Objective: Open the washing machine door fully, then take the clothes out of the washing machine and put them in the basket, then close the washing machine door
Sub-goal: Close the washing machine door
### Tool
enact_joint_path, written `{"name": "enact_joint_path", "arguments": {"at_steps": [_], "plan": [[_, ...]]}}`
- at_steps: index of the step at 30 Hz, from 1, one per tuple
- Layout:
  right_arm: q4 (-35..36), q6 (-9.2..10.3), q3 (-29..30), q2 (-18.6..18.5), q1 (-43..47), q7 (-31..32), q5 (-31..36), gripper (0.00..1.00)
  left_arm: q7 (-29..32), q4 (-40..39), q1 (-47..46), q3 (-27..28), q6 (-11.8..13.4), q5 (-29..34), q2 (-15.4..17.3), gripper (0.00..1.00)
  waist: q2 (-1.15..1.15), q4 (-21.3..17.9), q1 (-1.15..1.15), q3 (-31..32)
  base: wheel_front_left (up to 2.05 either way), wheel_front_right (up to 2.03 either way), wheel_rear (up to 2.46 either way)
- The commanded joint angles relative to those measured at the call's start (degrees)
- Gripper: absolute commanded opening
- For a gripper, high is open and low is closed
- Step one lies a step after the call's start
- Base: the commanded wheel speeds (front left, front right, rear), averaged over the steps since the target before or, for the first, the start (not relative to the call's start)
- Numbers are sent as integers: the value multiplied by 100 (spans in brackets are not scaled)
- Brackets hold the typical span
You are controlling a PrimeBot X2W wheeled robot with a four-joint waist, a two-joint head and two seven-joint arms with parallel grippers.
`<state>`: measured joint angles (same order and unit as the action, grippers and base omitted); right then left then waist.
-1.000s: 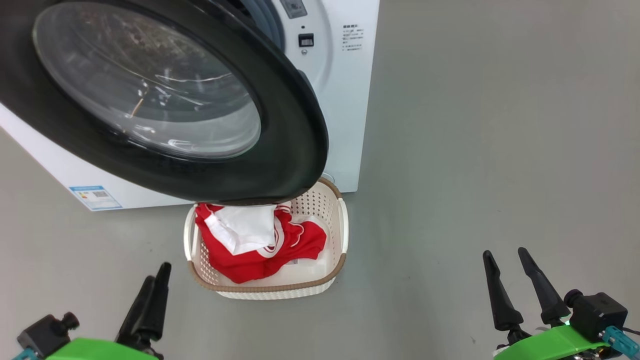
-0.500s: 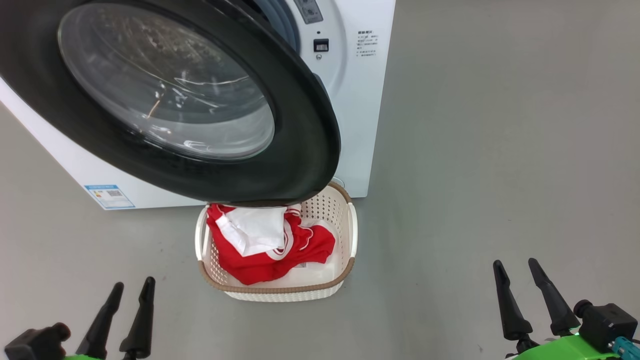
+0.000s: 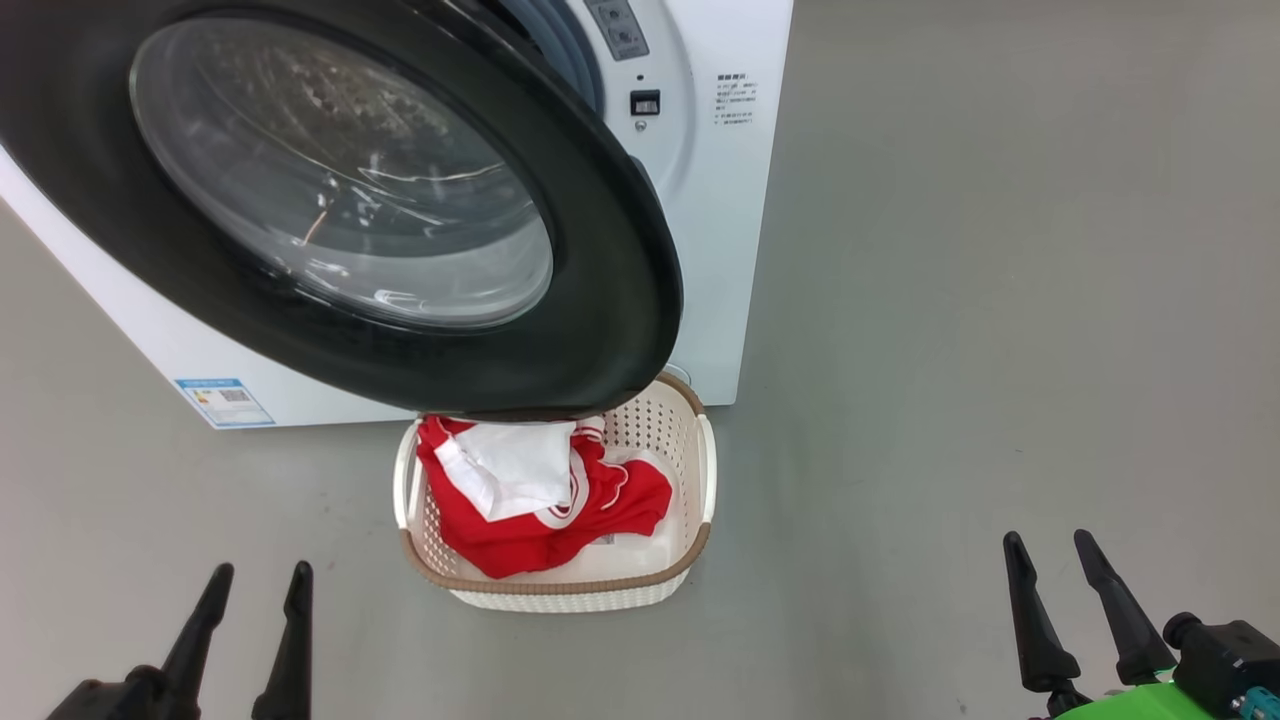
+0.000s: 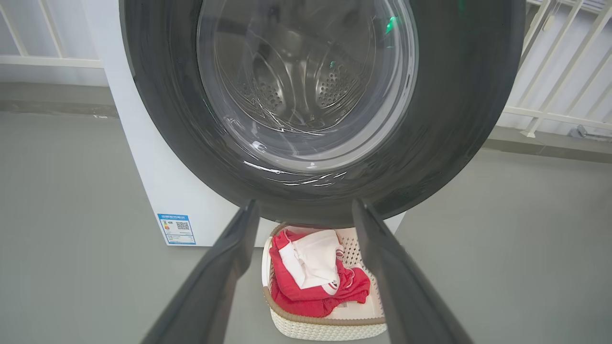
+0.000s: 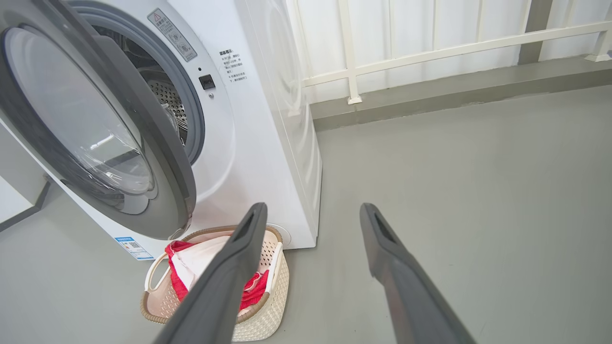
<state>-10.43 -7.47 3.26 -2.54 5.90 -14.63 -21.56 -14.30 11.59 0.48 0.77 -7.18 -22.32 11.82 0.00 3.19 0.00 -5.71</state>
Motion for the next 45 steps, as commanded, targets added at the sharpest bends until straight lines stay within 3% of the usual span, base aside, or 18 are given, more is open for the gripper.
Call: {"name": "enact_joint_path", "arguments": {"at_steps": [1, 9, 24, 25, 26, 29, 45], "plan": [[153, -2, -89, -70, -5, -37, 59, 100, -69, -168, -38, 248, -31, 49, 69, 100, 0, 1, 0, 4, 0, 0, 0], [145, -2, -37, -68, 64, -37, 63, 100, -70, -159, 96, 395, -31, 207, -134, 100, 0, 26, 0, 30, 0, 0, 0], [164, -2, -50, -69, -11, -37, 88, 100, -70, -172, 3, 411, -31, 189, -165, 100, 0, 110, 0, -39, 0, 0, 0], [169, -2, -54, -69, -17, -37, 93, 82, -70, -167, -10, 400, -31, 187, -166, 100, 0, 122, 0, -49, 0, 0, 0], [174, -2, -57, -69, -24, -37, 96, 54, -70, -162, -23, 390, -31, 185, -170, 100, 0, 136, 0, -59, 0, 0, 0], [179, -2, -97, -76, -58, -37, 123, 0, -70, -151, -65, 373, -31, 175, -202, 100, 0, 195, 0, -91, 0, 0, 0], [-75, -2, -1160, -198, -1425, -37, 73, 0, -70, -149, -176, -47, -31, 124, -531, 100, 0, 903, 0, -283, 0, 0, 0]]}}
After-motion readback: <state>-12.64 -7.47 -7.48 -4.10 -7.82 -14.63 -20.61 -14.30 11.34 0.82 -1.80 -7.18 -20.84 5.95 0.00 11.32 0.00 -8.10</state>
